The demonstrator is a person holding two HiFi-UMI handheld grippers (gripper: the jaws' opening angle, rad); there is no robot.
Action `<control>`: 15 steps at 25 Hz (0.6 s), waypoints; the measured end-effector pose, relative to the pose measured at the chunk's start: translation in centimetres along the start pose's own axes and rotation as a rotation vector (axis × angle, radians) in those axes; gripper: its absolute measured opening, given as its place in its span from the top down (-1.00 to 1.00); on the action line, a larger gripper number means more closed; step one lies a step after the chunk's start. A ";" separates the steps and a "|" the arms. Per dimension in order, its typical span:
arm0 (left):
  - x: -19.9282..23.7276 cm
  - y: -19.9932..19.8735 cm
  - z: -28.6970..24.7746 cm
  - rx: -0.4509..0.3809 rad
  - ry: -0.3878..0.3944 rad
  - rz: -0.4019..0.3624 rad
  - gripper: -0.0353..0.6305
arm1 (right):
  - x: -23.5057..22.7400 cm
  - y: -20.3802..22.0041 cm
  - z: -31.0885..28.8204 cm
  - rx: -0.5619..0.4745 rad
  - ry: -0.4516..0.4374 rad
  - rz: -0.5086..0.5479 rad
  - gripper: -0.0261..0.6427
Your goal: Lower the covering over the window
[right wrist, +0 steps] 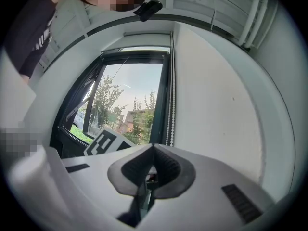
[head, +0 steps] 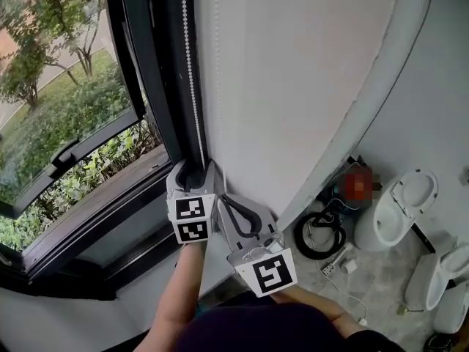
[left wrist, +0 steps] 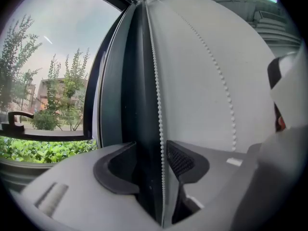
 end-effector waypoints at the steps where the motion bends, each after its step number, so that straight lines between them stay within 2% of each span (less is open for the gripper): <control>1: 0.1 0.0 0.1 -0.003 -0.020 0.007 0.33 | 0.0 -0.1 0.2 0.000 -0.003 -0.001 0.89; 3: 0.3 -0.1 0.4 -0.016 -0.039 0.019 0.54 | 0.0 -0.2 0.6 -0.001 -0.010 -0.005 0.89; 8: 0.2 0.4 1.7 -0.018 -0.021 0.036 0.84 | 0.0 -0.3 1.4 -0.007 -0.027 -0.009 0.89; 15: -0.1 1.6 5.2 0.008 0.013 0.053 0.85 | 0.0 -0.3 1.7 -0.021 -0.058 -0.035 0.89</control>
Point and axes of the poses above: the fingertips, and each gripper's own axes: z backward along the fingers, x to its left, y out of its underside, the point moved 7 cm from there along z, backward along the fingers, and after that the axes turned 3 degrees about -x, right-handed, at the moved point
